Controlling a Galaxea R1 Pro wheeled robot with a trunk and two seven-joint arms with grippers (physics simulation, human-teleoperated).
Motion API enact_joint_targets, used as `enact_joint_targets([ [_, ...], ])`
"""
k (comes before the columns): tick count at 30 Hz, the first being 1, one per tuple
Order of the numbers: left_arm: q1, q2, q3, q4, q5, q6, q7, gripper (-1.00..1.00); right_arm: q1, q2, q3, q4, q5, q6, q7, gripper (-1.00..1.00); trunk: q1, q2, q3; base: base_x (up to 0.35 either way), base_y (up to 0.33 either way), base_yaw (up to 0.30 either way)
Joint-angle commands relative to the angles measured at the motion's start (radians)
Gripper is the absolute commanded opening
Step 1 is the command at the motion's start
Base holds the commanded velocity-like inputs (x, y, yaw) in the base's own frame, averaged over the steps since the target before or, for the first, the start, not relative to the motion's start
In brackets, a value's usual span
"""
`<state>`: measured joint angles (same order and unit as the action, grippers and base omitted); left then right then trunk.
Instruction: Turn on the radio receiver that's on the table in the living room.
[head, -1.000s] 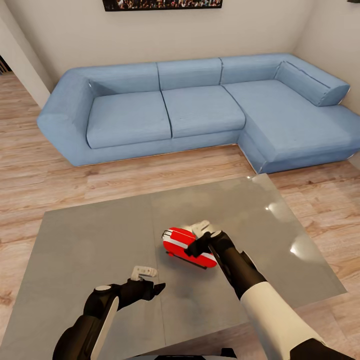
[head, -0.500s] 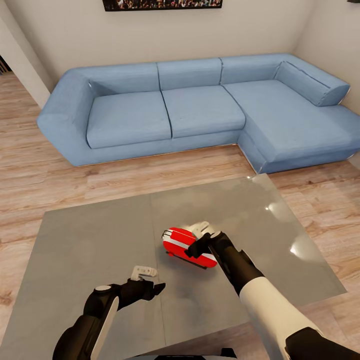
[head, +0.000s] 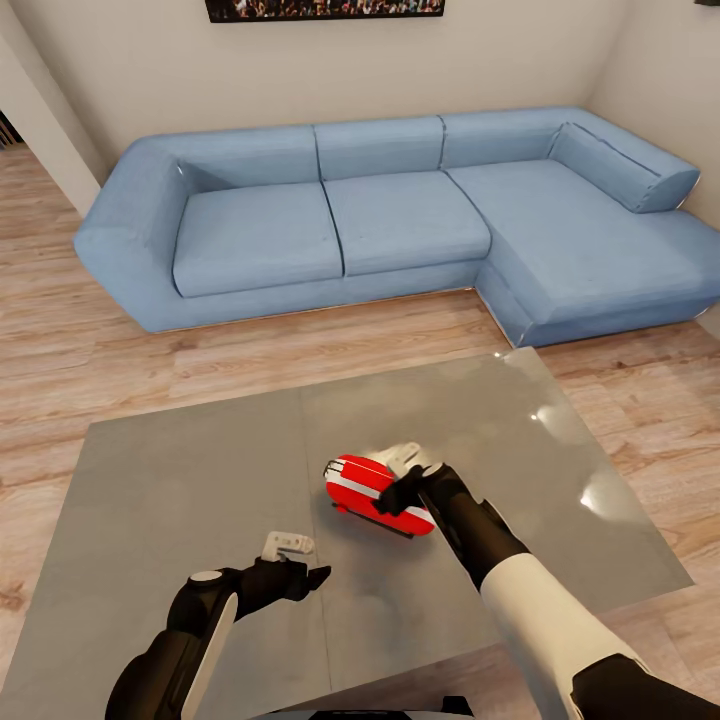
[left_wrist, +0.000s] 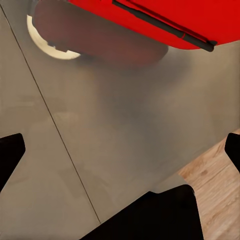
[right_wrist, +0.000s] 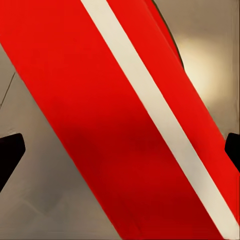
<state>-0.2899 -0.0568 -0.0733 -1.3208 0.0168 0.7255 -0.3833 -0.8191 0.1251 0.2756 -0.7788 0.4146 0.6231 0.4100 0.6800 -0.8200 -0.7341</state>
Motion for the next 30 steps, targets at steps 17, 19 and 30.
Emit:
enact_joint_targets([
  [17, 0.000, 0.000, 0.000, 0.000, 0.000, -0.001, 0.001, 1.00, -0.049, 0.004, -0.001, 0.096, 0.035, -0.021, -0.003, 1.00, 0.000, 0.000, 0.000, 0.000, 0.000, 0.000],
  [19, 0.000, 0.000, 0.000, 0.000, 0.000, -0.001, 0.001, 1.00, -0.049, 0.004, -0.001, 0.098, 0.035, -0.024, -0.003, -1.00, 0.000, 0.000, 0.000, 0.000, 0.000, 0.000],
  [30, 0.000, 0.000, 0.000, 0.000, 0.000, -0.001, 0.001, 1.00, -0.049, 0.003, -0.001, 0.111, 0.035, -0.054, -0.007, -1.00, 0.000, 0.000, 0.000, 0.000, 0.000, 0.000],
])
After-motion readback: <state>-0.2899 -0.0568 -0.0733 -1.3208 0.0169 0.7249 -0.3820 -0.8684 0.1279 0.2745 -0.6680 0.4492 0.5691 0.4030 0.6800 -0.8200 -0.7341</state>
